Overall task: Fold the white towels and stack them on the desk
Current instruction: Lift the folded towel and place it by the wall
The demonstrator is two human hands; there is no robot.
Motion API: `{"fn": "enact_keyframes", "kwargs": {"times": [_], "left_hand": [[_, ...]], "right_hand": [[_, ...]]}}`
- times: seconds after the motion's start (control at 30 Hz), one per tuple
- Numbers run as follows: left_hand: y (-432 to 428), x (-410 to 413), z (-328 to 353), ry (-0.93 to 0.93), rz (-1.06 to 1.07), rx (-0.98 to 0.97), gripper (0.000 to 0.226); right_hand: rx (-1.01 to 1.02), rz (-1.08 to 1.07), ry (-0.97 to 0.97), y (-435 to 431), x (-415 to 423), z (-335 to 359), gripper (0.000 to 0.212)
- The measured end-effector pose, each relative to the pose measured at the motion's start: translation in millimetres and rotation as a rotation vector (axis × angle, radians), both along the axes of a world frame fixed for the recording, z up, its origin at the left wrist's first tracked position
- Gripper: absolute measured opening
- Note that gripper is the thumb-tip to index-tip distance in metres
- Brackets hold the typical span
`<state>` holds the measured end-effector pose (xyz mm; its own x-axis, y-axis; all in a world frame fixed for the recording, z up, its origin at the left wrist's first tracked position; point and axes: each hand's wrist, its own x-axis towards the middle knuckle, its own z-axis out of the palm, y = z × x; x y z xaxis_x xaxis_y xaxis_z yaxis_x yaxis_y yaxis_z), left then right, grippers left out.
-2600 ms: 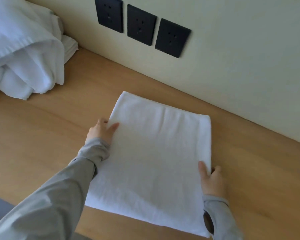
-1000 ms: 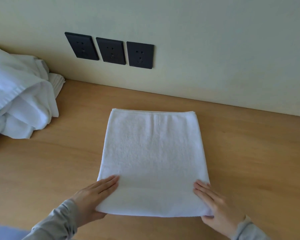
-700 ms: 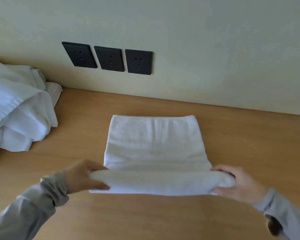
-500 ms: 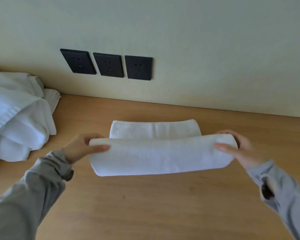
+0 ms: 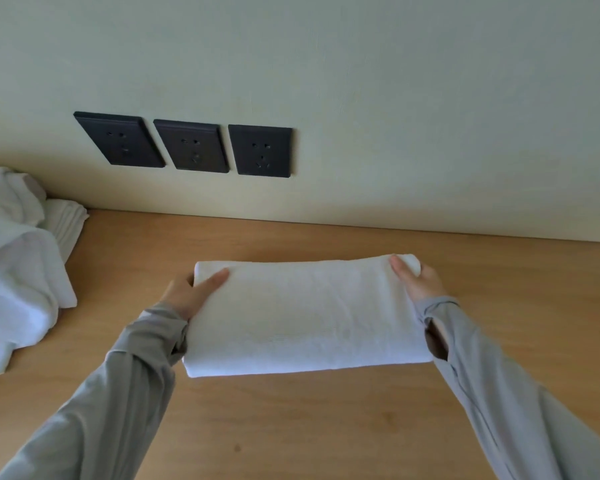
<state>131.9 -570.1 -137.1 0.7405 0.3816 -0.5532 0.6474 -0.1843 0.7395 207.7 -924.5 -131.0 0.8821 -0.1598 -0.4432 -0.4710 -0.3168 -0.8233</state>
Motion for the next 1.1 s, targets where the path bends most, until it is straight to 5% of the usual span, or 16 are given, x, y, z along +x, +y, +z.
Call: {"fn": "enact_keyframes", "kwargs": {"times": [0.13, 0.47, 0.57, 0.67, 0.77, 0.87, 1.0, 1.1], "left_hand": [[-7, 7, -11, -0.131, -0.001, 0.133, 0.033], [-8, 16, -30, -0.087, -0.05, 0.347, 0.036], [-16, 13, -8, 0.015, -0.115, 0.674, 0.066], [-49, -2, 15, -0.081, -0.324, 1.016, 0.068], [-114, -26, 15, -0.214, -0.6, 0.979, 0.065], [-147, -41, -2, -0.148, -0.719, 0.945, 0.06], [-139, -29, -18, -0.145, -0.764, 0.96, 0.059], [-125, -20, -22, -0.18, -0.814, 0.939, 0.06]], "right_hand": [[-0.14, 0.005, -0.02, 2, 12, -10, 0.04], [-0.584, -0.013, 0.005, 20, 28, -35, 0.063], [-0.807, 0.016, -0.082, 25, 21, -32, 0.064], [-0.989, 0.124, -0.13, 28, 19, -19, 0.06], [-1.05, 0.213, -0.358, 40, 12, 2, 0.048], [-0.743, 0.343, -0.811, 76, -34, 12, 0.038], [-0.829, 0.827, -0.655, 103, -79, -6, 0.055], [-0.969, 0.956, -0.558, 93, -66, -15, 0.064]]}}
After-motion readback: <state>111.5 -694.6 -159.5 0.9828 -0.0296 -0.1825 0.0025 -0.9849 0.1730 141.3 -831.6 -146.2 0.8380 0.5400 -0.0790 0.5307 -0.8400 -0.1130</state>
